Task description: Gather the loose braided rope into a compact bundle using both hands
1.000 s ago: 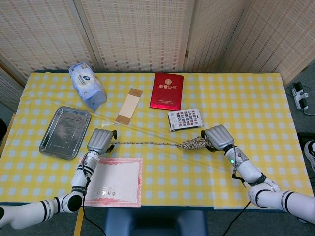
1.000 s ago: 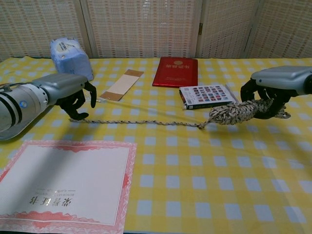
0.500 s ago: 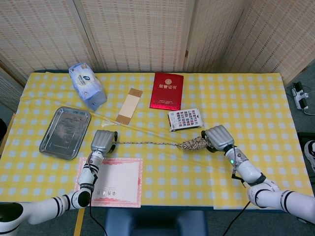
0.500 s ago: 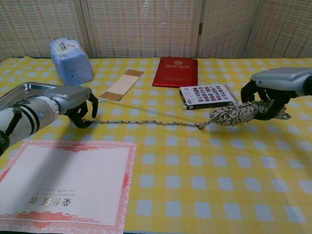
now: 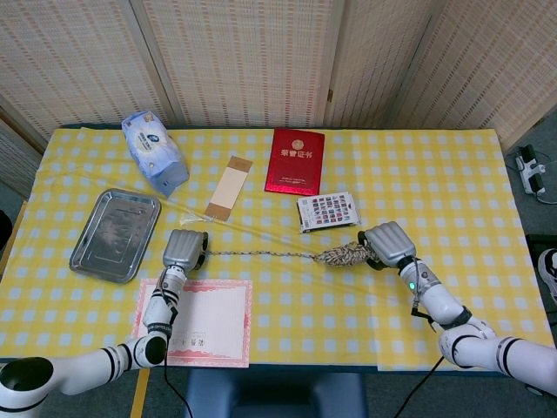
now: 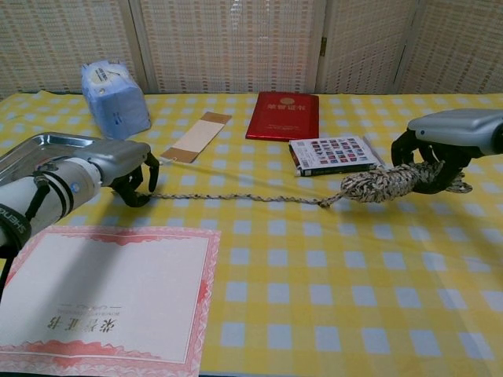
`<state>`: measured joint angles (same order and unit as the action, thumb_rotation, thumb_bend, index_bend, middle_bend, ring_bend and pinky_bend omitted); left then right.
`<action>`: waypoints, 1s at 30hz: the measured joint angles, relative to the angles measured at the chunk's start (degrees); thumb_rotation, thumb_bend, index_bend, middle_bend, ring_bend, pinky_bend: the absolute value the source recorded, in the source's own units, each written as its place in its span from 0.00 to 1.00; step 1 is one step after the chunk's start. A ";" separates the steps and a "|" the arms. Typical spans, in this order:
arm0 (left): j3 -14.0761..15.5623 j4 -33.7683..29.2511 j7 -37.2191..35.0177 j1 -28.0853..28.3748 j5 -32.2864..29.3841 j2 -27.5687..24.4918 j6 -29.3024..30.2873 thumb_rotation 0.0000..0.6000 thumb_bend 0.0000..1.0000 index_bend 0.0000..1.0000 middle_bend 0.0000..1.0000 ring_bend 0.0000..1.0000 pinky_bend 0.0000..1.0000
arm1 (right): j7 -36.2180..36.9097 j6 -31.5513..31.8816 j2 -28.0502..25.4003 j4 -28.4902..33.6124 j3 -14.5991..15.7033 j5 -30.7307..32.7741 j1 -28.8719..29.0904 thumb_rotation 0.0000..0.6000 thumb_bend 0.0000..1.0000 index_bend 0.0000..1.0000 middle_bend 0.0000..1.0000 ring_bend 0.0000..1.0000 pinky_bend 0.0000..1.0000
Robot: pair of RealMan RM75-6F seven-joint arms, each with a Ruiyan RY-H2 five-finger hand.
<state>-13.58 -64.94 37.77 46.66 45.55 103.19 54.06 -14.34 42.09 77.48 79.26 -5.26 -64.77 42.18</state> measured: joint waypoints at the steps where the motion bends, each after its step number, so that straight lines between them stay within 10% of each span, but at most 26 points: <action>1: -0.05 0.18 0.07 0.08 -0.20 0.13 0.00 1.00 0.42 0.55 0.90 0.80 0.84 | 0.11 0.00 0.00 -0.03 0.02 -0.02 0.01 1.00 0.65 0.67 0.56 0.60 0.55; 30: 0.37 1.53 2.04 1.15 -3.09 1.37 -0.24 1.00 0.54 0.63 0.92 0.82 0.85 | 1.26 -0.01 0.20 -0.72 0.66 0.29 0.04 1.00 0.65 0.67 0.57 0.60 0.55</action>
<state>-13.21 -63.41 39.81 47.81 42.47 104.56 53.82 -13.08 42.08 77.68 78.54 -4.60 -64.48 42.23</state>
